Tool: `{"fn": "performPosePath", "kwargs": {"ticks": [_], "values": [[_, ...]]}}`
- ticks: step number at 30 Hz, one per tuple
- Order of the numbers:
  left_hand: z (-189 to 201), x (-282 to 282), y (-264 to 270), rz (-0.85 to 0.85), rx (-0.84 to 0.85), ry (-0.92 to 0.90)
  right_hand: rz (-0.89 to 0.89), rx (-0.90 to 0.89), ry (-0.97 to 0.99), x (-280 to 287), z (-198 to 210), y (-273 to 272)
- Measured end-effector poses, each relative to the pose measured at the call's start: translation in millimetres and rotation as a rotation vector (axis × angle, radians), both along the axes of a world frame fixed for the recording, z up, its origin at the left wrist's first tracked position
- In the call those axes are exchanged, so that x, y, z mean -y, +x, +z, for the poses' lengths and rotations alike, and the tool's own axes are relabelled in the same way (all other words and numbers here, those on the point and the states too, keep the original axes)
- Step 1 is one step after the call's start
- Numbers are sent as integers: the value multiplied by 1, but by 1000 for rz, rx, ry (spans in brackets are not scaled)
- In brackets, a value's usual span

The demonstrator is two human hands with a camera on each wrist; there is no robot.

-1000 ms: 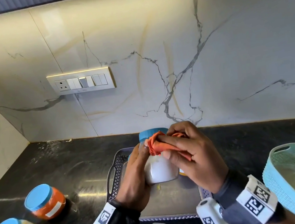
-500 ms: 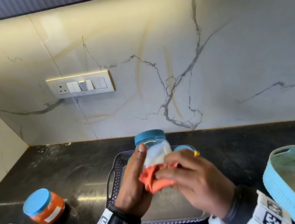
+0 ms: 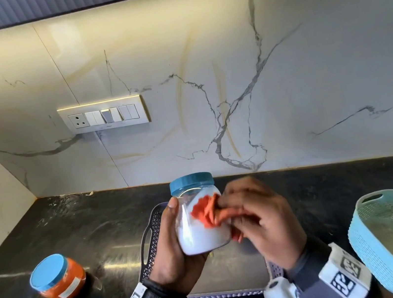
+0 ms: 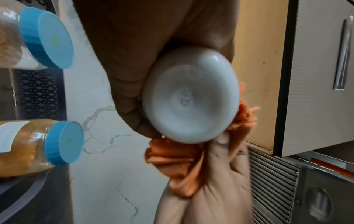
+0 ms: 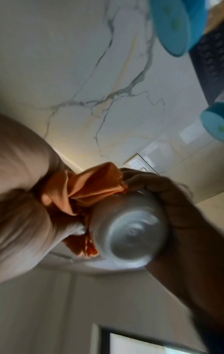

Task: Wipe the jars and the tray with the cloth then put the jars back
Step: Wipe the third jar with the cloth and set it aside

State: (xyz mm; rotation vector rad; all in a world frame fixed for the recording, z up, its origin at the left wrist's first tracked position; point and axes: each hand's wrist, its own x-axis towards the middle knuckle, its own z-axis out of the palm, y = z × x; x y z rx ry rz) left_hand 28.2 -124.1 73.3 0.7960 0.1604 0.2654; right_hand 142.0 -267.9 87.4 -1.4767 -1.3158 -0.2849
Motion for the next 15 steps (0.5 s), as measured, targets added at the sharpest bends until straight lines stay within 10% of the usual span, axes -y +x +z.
{"fn": "performPosePath", "kwargs": {"ticks": [4, 15], "values": [[2, 6, 1, 2, -3, 30, -25, -251, 64, -10, 7, 7], [-2, -5, -2, 80, 23, 49, -10, 119, -25, 7, -11, -19]]}}
